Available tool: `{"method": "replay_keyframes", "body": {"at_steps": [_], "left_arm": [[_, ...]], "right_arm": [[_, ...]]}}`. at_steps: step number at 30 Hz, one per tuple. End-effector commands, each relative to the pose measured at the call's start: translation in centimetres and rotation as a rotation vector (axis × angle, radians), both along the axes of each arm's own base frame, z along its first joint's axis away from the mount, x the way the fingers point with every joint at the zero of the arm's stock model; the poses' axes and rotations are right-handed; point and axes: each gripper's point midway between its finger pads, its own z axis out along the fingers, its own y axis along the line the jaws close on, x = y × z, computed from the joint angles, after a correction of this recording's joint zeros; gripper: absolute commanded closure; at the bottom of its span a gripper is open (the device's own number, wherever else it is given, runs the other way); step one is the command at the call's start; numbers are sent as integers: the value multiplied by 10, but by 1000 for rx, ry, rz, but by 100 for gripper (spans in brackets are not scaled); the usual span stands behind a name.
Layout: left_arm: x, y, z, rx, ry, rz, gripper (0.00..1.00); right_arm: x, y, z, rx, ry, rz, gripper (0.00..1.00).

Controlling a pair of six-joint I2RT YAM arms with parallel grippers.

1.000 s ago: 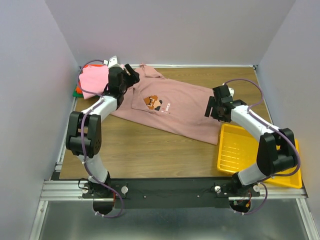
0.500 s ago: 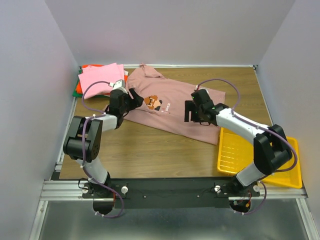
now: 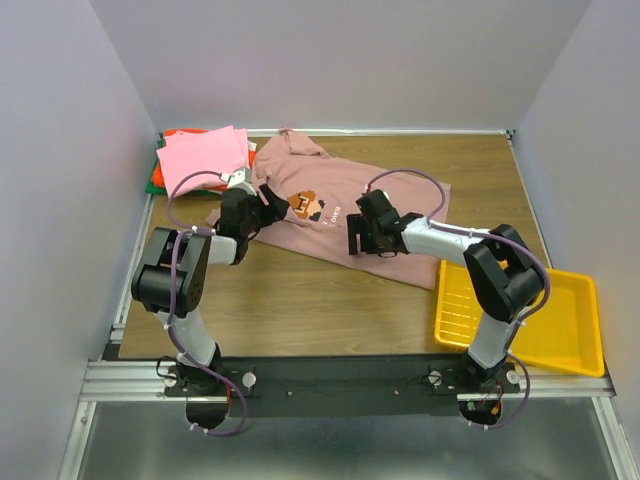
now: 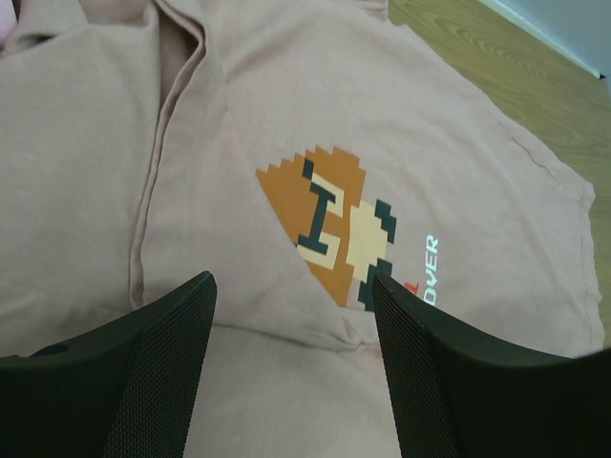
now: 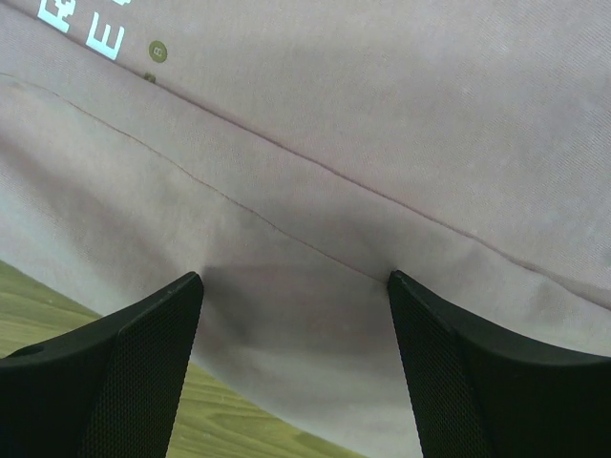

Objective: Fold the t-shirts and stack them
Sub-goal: Fold the tshirt

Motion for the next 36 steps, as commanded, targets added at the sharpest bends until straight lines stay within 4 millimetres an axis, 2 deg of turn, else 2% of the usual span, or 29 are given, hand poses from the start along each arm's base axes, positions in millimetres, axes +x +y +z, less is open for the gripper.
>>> {"method": "replay_keyframes", "body": {"at_steps": [1, 6, 10, 12, 13, 18, 20, 21, 25, 26, 28, 29, 32, 33, 36], "left_arm": [[-10, 1, -11, 0, 17, 8, 26], [-21, 4, -19, -1, 47, 16, 26], [-31, 8, -10, -4, 38, 26, 26], [-39, 10, -13, -3, 52, 32, 26], [-41, 11, -5, -7, 36, 35, 26], [-61, 18, -1, -7, 42, 59, 26], [-65, 20, 13, -12, 10, 63, 26], [-69, 20, 13, -10, 16, 63, 26], [-69, 18, 40, 6, -43, 61, 26], [-65, 16, 52, 23, -74, 59, 26], [-64, 15, 59, 40, -84, 54, 26], [-63, 14, 64, 44, -97, 49, 26], [-60, 15, 85, 54, -147, 51, 26], [-58, 16, 92, 57, -161, 56, 26], [-56, 21, 104, 87, -172, 75, 25]], "right_arm": [[-6, 10, -13, 20, 14, 3, 15], [-28, 1, -34, -3, 75, -6, 15], [-45, -2, -41, -4, 104, -9, 15], [-56, -4, -47, -14, 122, -4, 15], [-58, -5, -48, -15, 126, -6, 15], [-76, -8, -47, -16, 131, 4, 15], [-83, -10, -48, -20, 133, 9, 15], [-85, -10, -46, -16, 131, 15, 15], [-82, -5, -34, 2, 102, 36, 14], [-78, -1, -28, 9, 88, 46, 14], [-71, 6, -18, 31, 66, 59, 13], [-63, 15, -6, 55, 38, 70, 13], [-52, 29, 13, 96, 5, 98, 13], [-42, 40, 26, 121, -23, 108, 13], [-30, 56, 35, 133, -45, 140, 13]]}}
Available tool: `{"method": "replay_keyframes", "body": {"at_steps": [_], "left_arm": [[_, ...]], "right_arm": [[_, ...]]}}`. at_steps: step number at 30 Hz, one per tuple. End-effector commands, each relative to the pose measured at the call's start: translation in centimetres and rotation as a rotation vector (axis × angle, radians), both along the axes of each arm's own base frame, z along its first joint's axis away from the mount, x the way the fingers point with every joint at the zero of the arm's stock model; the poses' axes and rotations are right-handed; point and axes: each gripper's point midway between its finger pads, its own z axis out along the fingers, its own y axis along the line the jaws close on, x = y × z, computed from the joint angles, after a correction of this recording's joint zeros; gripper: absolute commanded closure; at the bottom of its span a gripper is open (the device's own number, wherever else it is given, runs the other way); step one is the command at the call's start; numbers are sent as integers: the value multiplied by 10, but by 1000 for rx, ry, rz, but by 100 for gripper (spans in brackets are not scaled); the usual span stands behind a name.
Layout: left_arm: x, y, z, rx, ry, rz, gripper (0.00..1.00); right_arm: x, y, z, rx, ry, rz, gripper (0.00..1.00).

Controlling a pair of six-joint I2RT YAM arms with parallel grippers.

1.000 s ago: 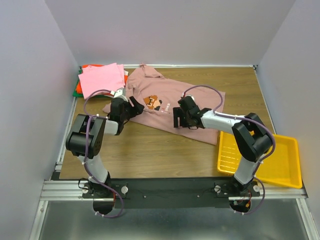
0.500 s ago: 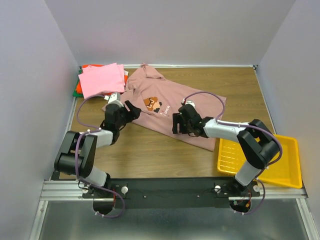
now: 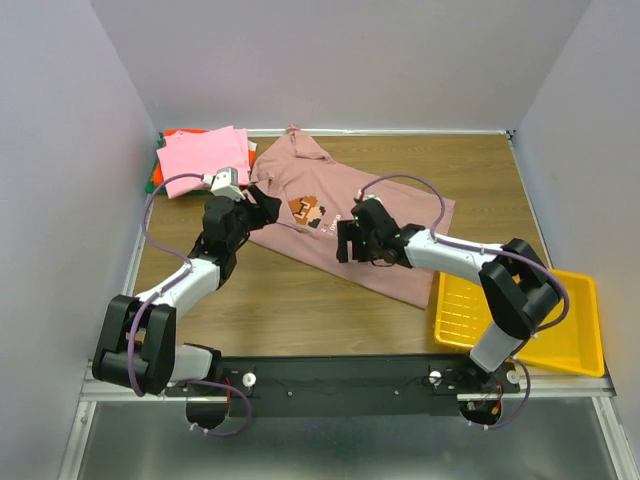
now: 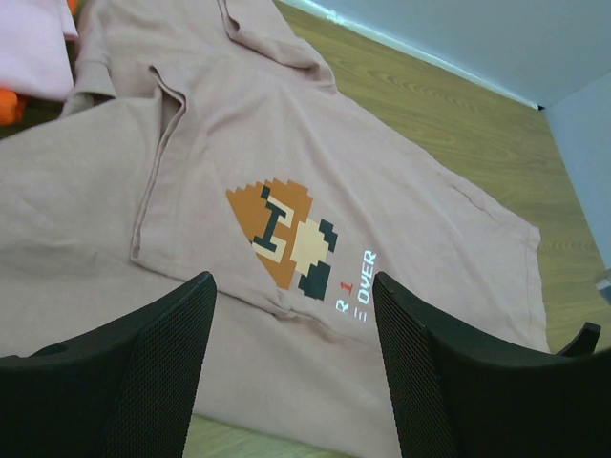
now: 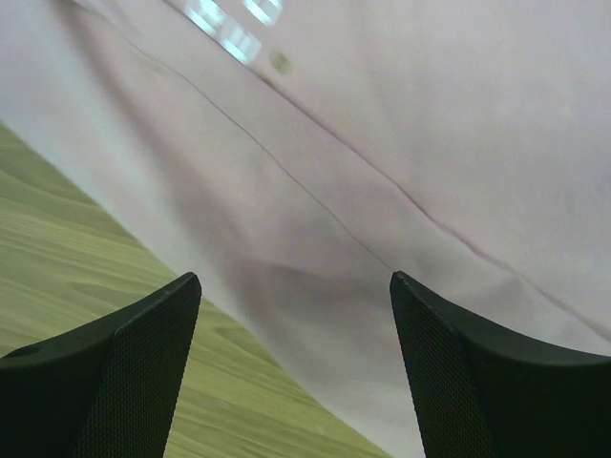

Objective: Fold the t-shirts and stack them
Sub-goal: Fold the tshirt

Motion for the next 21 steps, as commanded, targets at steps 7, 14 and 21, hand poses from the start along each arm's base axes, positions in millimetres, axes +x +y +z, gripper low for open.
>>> {"method": "replay_keyframes", "body": {"at_steps": [7, 14, 21], "left_arm": [[8, 7, 28, 78, -36, 24, 25], [8, 7, 30, 93, -35, 17, 23], [4, 10, 34, 107, -45, 19, 23]], "right_arm": [[42, 60, 11, 15, -45, 110, 13], [53, 79, -12, -31, -54, 124, 13], [42, 81, -40, -66, -16, 125, 13]]}}
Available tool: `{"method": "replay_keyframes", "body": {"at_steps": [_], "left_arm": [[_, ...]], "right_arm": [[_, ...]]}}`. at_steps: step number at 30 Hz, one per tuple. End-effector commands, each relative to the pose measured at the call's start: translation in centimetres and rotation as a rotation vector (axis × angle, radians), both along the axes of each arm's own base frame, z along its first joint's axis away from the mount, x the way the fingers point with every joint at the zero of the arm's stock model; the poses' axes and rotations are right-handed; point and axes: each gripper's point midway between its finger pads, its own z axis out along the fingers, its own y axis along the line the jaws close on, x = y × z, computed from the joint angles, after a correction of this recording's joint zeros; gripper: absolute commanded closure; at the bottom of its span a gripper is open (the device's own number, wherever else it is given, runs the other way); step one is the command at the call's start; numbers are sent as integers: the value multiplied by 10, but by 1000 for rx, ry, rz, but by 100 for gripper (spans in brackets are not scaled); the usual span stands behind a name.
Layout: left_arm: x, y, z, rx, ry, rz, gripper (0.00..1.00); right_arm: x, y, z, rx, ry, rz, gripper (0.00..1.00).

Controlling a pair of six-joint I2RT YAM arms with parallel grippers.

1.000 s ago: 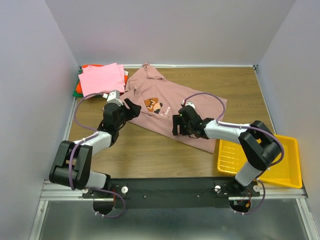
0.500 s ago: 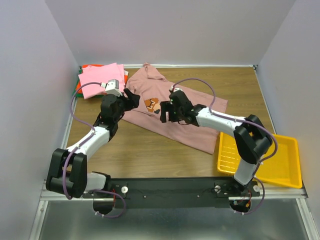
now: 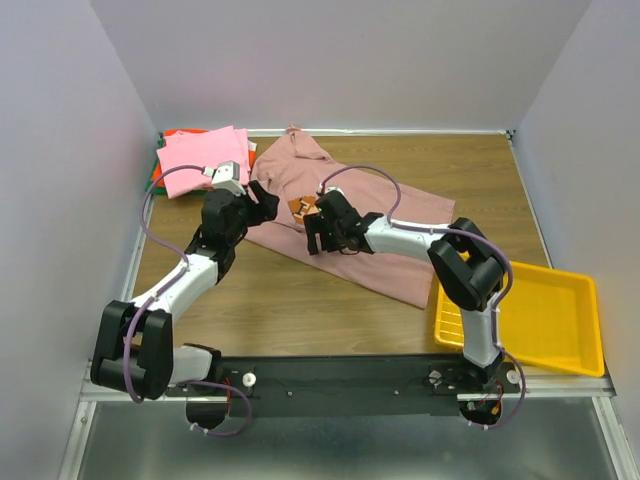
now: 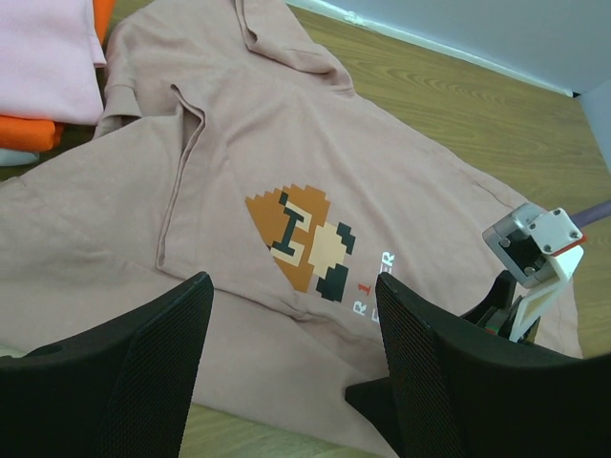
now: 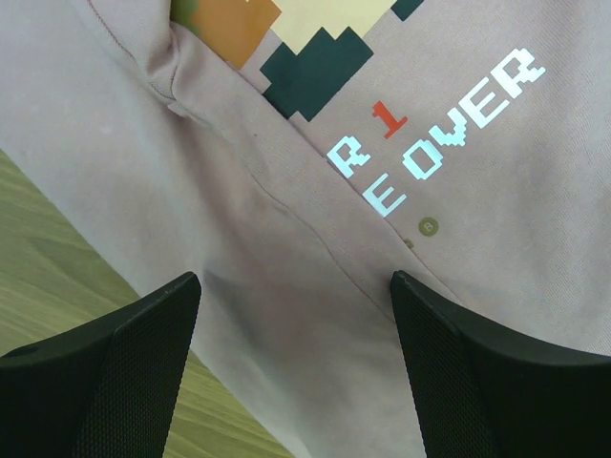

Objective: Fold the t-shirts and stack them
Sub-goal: Fold the tshirt

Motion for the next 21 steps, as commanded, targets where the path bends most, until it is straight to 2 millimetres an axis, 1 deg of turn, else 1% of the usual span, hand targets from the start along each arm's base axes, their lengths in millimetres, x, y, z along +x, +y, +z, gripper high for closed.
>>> {"method": "replay_keyframes", "body": {"at_steps": [1, 2, 5, 6, 7, 8, 10, 11, 12, 13, 14, 15, 18, 21], "left_arm": [[0, 3, 21, 22, -53, 10, 23], [0, 4, 21, 23, -53, 11, 23], [0, 5, 19, 25, -47, 22, 23], [0, 6, 17, 27, -42, 23, 23], [0, 6, 16, 28, -40, 25, 23], [1, 6, 14, 29, -34, 25, 23], [1, 6, 9, 30, -26, 30, 23], [3, 7, 4, 31, -15, 35, 23], [4, 6, 2, 26, -14, 34, 23], [5, 5, 0, 24, -9, 35, 23], [8, 5, -6, 28, 6, 33, 23], [9, 3, -8, 24, 11, 25, 23], [10, 0, -13, 21, 24, 16, 23], [7, 1, -13, 19, 24, 14, 23]], "right_arm": [[-11, -2, -28, -57, 39, 4, 13], [-14, -2, -31, -62, 44, 3, 13], [-33, -4, -43, -93, 65, 7, 13], [-40, -11, -50, -110, 81, 3, 13], [-41, -9, -49, -109, 79, 1, 13], [-49, -15, -56, -124, 93, -5, 13], [-58, -19, -59, -133, 100, -20, 13], [-64, -27, -65, -150, 112, -34, 13], [-68, -29, -66, -155, 115, -37, 13], [-71, -32, -68, -161, 120, -39, 13], [-74, -35, -69, -166, 123, -44, 13], [-77, -40, -71, -176, 125, -54, 13], [-78, -48, -72, -194, 116, -78, 12], [-80, -52, -73, -202, 116, -86, 12]]}}
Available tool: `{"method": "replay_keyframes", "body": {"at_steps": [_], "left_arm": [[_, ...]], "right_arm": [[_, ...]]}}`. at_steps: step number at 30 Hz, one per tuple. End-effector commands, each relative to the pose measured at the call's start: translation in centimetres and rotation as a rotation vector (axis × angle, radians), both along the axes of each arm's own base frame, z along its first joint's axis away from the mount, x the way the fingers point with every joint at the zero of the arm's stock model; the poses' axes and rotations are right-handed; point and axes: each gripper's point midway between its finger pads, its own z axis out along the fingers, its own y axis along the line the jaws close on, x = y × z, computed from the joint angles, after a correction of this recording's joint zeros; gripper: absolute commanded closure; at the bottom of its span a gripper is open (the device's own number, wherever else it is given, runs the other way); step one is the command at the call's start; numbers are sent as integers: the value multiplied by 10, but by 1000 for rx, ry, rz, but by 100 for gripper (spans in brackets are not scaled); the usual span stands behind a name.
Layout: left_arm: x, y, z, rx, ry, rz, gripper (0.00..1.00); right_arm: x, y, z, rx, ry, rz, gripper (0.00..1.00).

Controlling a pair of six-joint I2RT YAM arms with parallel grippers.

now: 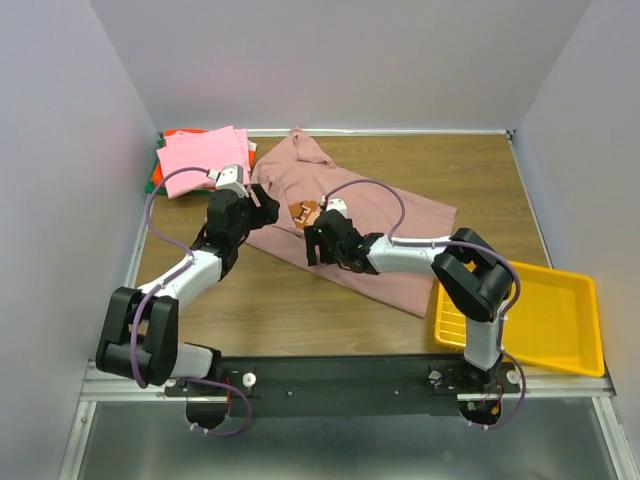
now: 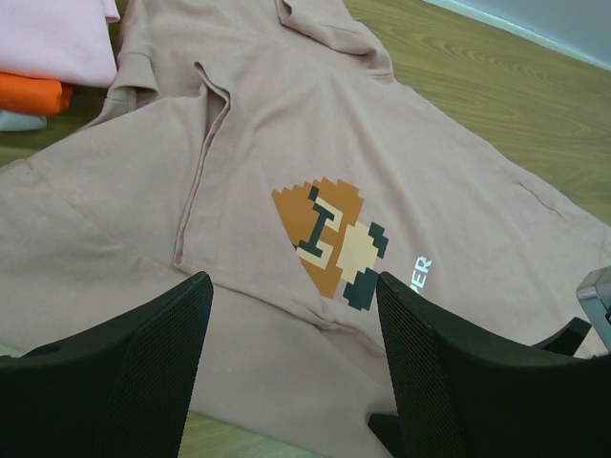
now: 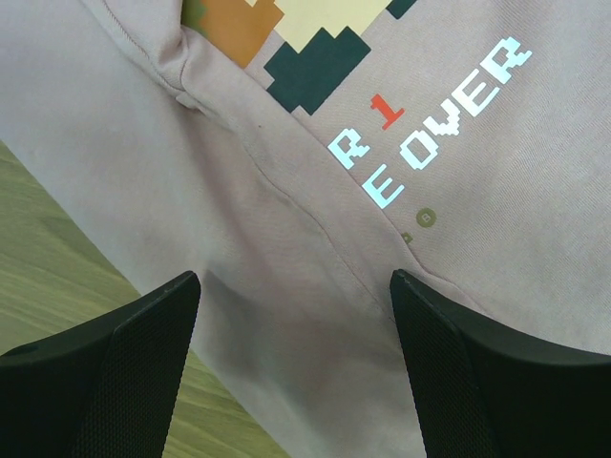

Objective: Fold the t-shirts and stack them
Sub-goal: Fold the tshirt

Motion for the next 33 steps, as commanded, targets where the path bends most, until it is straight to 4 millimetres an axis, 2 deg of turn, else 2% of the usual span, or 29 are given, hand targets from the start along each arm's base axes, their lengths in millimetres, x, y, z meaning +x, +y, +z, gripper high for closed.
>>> {"method": "replay_keyframes", "body": {"at_steps": [1, 10, 14, 17, 18, 21, 22, 25, 26, 28, 29, 31, 32, 33], "left_arm": [[3, -1, 14, -6, -43, 2, 23], [-13, 5, 18, -13, -43, 15, 23], [-26, 8, 25, -26, -55, 21, 23], [-35, 11, 20, -30, -40, 32, 23], [-40, 12, 22, -36, -43, 32, 23], [-43, 18, 28, -39, -63, 63, 22], [-44, 18, 29, -39, -63, 61, 21], [-46, 19, 32, -25, -54, 60, 21], [-47, 21, 34, -21, -58, 63, 21], [-48, 24, 35, -18, -64, 81, 20], [-48, 26, 37, -18, -72, 86, 19], [-48, 27, 39, -15, -77, 93, 18], [-49, 27, 39, -15, -79, 91, 18], [-48, 27, 39, -13, -76, 90, 18]], "right_arm": [[-55, -58, -69, -216, 221, -45, 12], [-72, -73, -72, -227, 245, -54, 12], [-71, -68, -57, -220, 231, -33, 12], [-69, -62, -42, -219, 210, -22, 12], [-66, -56, -30, -202, 187, -11, 12], [-58, -42, -9, -171, 148, 15, 12], [-52, -31, 4, -148, 126, 28, 12], [-45, -9, 22, -121, 103, 80, 12], [-38, 6, 32, -100, 83, 98, 12], [-38, 23, 33, -103, 69, 142, 12], [-31, 35, 44, -80, 47, 153, 12], [-29, 50, 44, -76, 38, 184, 12], [-28, 54, 32, -95, 50, 191, 12], [-20, 64, 39, -84, 28, 203, 12]]}}
